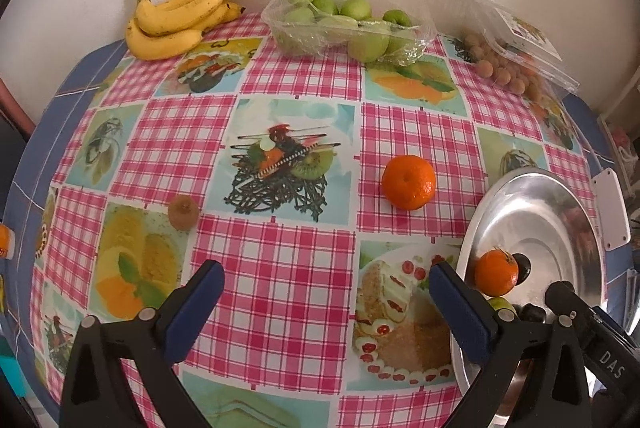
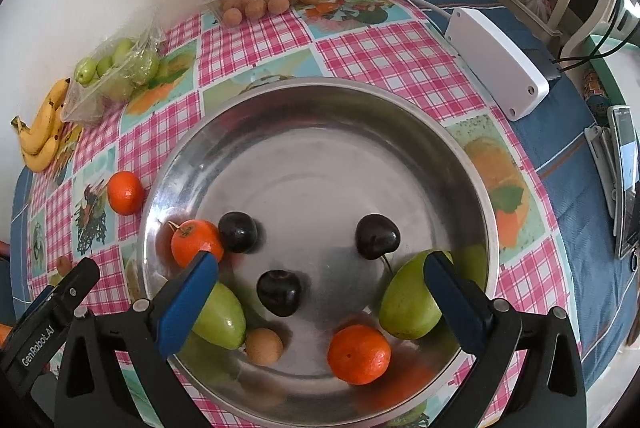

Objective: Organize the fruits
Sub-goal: 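Withdraw both open grippers from the bowl toward the kiwi and large orange, then grasp the brown kiwi with the left gripper while the right grasps the large orange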

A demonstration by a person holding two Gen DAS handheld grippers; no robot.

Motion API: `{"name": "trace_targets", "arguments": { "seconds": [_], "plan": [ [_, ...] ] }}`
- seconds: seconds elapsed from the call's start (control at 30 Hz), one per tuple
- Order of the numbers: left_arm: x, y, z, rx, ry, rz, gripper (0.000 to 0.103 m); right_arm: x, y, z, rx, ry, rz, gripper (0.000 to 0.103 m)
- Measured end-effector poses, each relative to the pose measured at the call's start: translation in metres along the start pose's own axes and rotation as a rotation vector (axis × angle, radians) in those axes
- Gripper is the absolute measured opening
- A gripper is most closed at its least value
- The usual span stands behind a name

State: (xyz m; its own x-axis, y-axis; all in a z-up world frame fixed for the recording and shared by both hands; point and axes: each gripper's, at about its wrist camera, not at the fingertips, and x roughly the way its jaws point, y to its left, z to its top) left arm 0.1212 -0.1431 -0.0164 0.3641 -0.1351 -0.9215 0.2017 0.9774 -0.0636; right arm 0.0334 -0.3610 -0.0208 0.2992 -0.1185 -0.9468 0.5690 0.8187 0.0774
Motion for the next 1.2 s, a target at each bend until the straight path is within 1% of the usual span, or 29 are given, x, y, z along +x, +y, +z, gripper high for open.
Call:
{"name": "trace_targets", "arguments": {
  "seconds": [0.1,0.23,0.4,0.53,0.6,0.87,1.07,1.2],
  "plan": [
    [-0.005,0.007,0.002,0.008,-0.012,0.004,0.103,-0.001,0.004,0.000,-0.003,0.000,-0.005,0.103],
    [-0.010,0.021,0.005,0.012,-0.032,0.034,0.103,-0.002,0.012,-0.001,-0.017,-0.001,-0.016,0.103],
    [-0.014,0.045,0.009,0.002,-0.041,0.071,0.103,-0.005,0.030,-0.003,-0.038,-0.001,-0.011,0.103],
    [-0.015,0.070,0.011,-0.016,-0.045,0.117,0.103,-0.004,0.049,-0.005,-0.074,0.005,-0.013,0.103],
    [-0.015,0.085,0.013,-0.040,-0.045,0.133,0.103,-0.004,0.058,-0.007,-0.091,0.009,-0.015,0.103],
    [-0.019,0.138,0.015,-0.154,-0.041,0.136,0.103,-0.002,0.101,-0.016,-0.179,0.016,-0.007,0.103],
    [-0.021,0.167,0.013,-0.217,-0.043,0.134,0.103,-0.003,0.133,-0.030,-0.240,0.016,0.004,0.103],
    [-0.022,0.180,0.011,-0.241,-0.044,0.133,0.103,-0.003,0.153,-0.038,-0.282,0.014,0.020,0.103]
  ]
}}
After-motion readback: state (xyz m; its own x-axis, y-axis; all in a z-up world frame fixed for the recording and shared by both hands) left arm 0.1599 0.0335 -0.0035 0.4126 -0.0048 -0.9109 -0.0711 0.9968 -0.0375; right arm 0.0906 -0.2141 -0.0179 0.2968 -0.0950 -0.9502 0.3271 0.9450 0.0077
